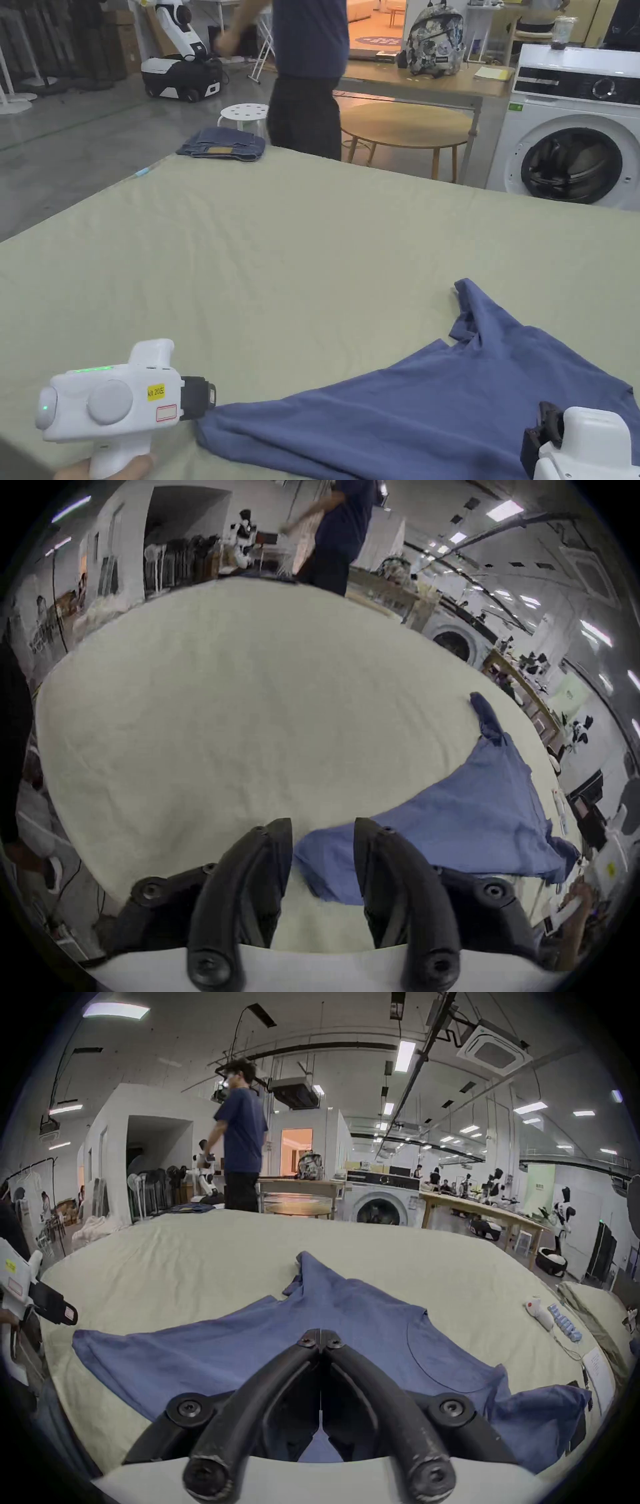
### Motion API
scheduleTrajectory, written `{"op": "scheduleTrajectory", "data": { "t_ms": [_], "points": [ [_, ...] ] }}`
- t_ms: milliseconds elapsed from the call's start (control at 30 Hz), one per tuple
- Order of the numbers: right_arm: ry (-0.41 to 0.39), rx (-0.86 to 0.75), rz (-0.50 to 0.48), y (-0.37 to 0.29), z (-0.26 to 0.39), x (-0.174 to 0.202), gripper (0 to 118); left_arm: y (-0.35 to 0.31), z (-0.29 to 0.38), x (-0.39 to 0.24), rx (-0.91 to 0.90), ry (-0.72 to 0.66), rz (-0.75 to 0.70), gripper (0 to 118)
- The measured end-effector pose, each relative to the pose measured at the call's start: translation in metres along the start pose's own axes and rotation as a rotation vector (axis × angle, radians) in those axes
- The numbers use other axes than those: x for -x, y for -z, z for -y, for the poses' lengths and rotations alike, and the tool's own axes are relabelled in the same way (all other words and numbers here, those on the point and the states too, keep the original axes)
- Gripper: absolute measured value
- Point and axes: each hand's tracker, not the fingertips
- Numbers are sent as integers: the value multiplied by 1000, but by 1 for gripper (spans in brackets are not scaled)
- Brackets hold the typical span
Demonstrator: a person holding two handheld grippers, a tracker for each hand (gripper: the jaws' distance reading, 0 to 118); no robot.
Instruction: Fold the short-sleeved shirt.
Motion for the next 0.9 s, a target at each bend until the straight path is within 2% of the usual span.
{"op": "scheduleTrajectory", "data": {
  "t_ms": [167,333,367,433,500,700,900],
  "points": [
    [-4,31,0,5,6,-2,0,27,10,-13,129,-58,-30,34],
    [-3,59,2,9,12,-6,0,33,15,-19,95,5,-80,34],
    [-1,65,2,10,14,-8,0,33,16,-22,90,24,-95,32],
    [1,76,2,13,16,-9,0,31,19,-28,88,93,-134,18],
    [4,88,2,17,17,-10,0,32,20,-30,87,101,-113,0],
    [10,124,-10,42,7,-26,0,32,21,-29,74,110,-92,0],
    [34,193,-20,110,-38,-67,0,12,25,-42,-55,154,-91,0]
  ]
}}
